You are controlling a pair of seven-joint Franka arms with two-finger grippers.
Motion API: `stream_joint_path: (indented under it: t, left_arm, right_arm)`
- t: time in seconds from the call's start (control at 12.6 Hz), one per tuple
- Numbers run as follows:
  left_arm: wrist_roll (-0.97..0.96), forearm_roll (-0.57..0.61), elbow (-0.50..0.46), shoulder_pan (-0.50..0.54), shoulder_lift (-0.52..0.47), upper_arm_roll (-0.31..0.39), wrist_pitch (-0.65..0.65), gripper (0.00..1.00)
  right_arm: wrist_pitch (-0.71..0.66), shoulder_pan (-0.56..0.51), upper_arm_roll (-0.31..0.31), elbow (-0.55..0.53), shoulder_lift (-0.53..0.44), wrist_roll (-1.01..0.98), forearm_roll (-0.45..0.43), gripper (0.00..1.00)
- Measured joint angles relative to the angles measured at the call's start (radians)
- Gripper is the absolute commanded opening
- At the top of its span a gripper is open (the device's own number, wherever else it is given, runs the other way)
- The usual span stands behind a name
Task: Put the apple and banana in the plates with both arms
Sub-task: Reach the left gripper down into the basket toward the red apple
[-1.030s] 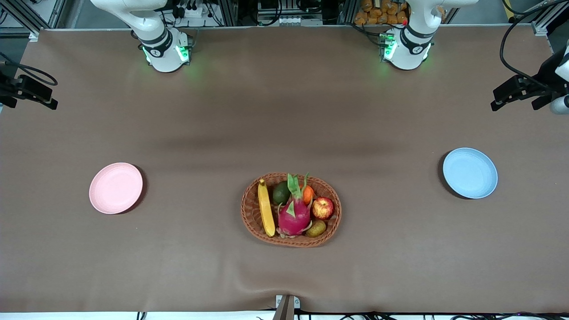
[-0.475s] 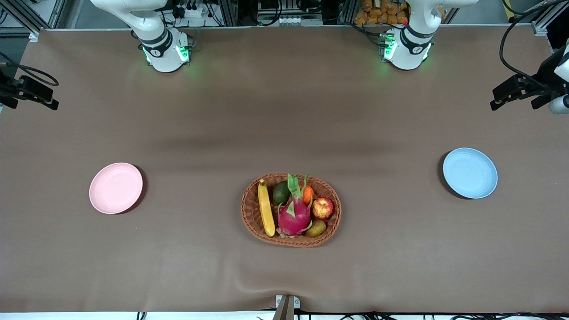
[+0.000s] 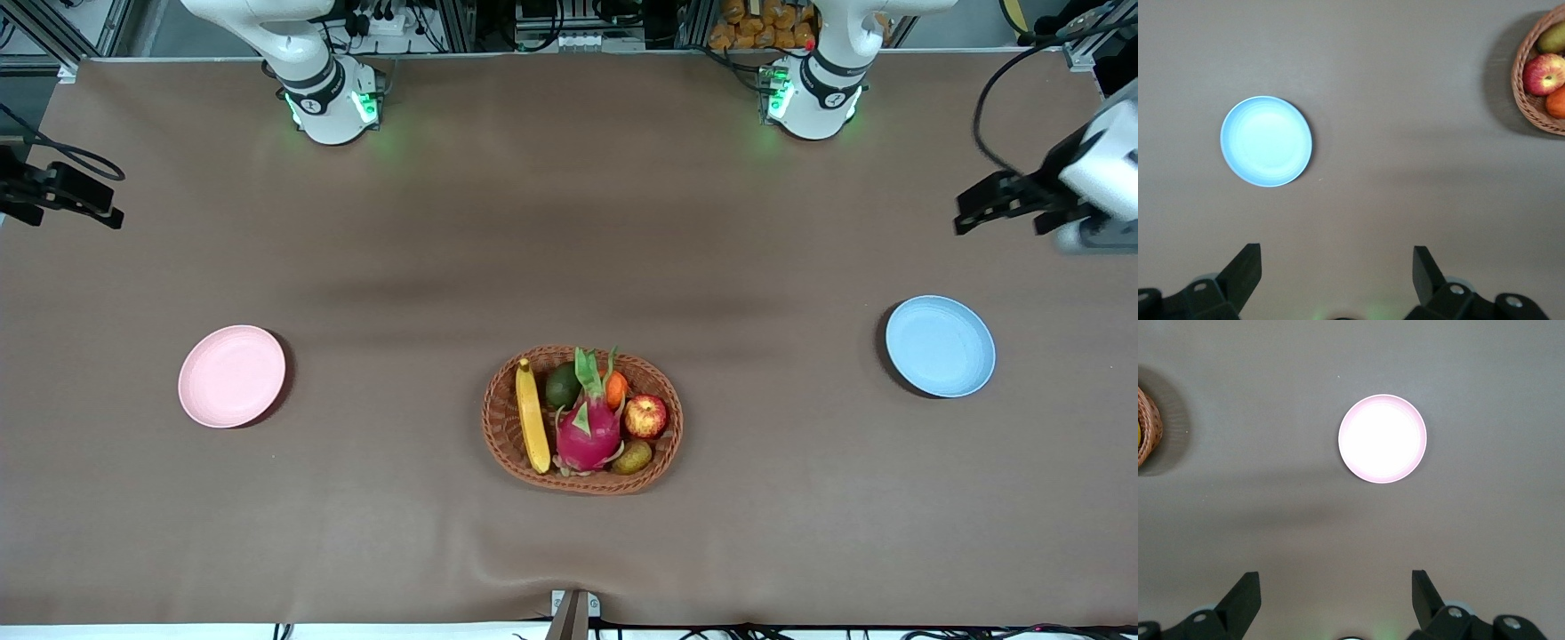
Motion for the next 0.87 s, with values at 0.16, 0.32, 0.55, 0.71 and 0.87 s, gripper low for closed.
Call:
stream_joint_path:
  t: [0.16, 0.32, 0.55, 0.71, 0.87]
  left_arm:
    - [0.001, 0.0, 0.039, -0.007, 0.066, -0.022, 0.003, 1.0]
    - [0.005, 0.0, 0.055, -0.008, 0.114, -0.045, 0.035, 1.0]
    - [0.005, 0.0, 0.058, -0.01, 0.172, -0.1, 0.121, 1.0]
    - [0.004, 0.0, 0.057, -0.014, 0.219, -0.139, 0.181, 1.0]
    - [-0.002, 0.0, 0.056, -0.035, 0.264, -0.161, 0.244, 1.0]
  right_arm:
    - [0.004, 0.0, 0.0, -0.009, 0.0, 0.0, 0.0, 1.0]
    - [0.009, 0.0, 0.002, -0.017, 0.0, -0.001, 0.0, 1.0]
    - [0.03, 0.0, 0.003, -0.038, 0.0, -0.002, 0.0, 1.0]
    - [0.034, 0.0, 0.004, -0.043, 0.0, -0.002, 0.0, 1.0]
    - [0.045, 0.0, 0.005, -0.05, 0.0, -0.002, 0.0, 1.0]
